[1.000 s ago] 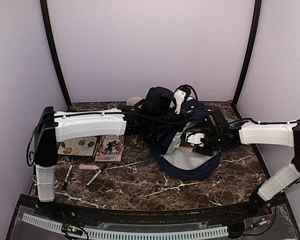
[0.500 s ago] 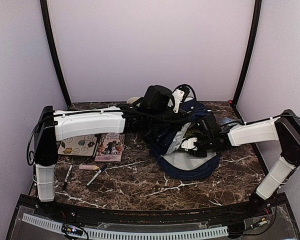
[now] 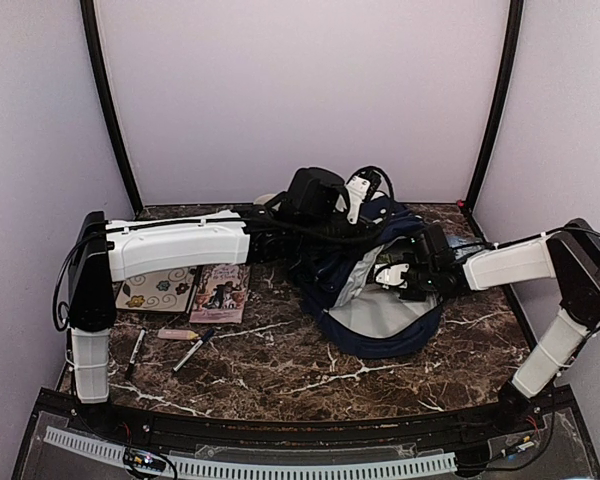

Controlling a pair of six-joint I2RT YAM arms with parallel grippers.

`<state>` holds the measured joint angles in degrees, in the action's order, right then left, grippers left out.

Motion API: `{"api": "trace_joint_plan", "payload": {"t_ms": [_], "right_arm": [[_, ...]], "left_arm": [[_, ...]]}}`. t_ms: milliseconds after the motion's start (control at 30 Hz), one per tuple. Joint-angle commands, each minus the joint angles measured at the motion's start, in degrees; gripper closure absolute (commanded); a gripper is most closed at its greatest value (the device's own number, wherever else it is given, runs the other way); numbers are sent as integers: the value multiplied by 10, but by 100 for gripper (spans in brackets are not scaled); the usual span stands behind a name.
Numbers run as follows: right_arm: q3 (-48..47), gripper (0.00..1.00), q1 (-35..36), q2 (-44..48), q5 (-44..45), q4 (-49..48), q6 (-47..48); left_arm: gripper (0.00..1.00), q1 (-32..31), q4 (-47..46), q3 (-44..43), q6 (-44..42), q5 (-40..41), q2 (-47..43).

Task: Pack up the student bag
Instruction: Adjust the book in the largest pocket of the bag, then move the book to the center of the board.

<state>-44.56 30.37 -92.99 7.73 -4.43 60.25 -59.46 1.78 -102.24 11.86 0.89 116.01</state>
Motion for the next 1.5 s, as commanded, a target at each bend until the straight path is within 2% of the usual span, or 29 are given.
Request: {"api": "trace_joint_plan", "payload": {"t_ms": [0, 133, 267, 400, 667, 733, 933, 1100, 1167, 1300, 1400, 1467], "right_arm": [[-9, 73, -32, -9, 41, -29, 2], [-8, 70, -13, 11, 7, 5, -13], [-9, 60, 13, 63, -95, 154, -4], [8, 52, 50, 137, -148, 252, -26], [-16, 48, 104, 235, -245, 463, -108], [-28, 45, 107, 245, -275, 499, -127], [-103, 46, 107, 227, -369, 609, -132], [-165, 40, 107, 206, -454, 664, -124], [-201, 40, 107, 188, -484, 703, -114], [-267, 41, 106, 154, -519, 759, -95], [-292, 42, 106, 145, -522, 759, -102], [-312, 43, 103, 142, -511, 757, -110]], "left_arm": [[100, 1, -28, -30, 12, -19, -58], [100, 1, -20, -34, 18, -31, -47], [100, 1, -14, -32, 34, -42, -37], [100, 1, -1, -31, 35, -43, -25], [100, 7, 20, -26, 28, -48, 7], [100, 8, 24, -18, 28, -55, 13], [95, 8, 24, 16, 37, -115, 20], [94, 8, 9, 78, 52, -145, 16], [91, 8, -8, 113, 58, -160, 6], [73, 5, -26, 158, 66, -201, -14], [57, -5, 26, 161, 49, -175, -39], [53, -15, 87, 166, 33, -158, -75]]}}
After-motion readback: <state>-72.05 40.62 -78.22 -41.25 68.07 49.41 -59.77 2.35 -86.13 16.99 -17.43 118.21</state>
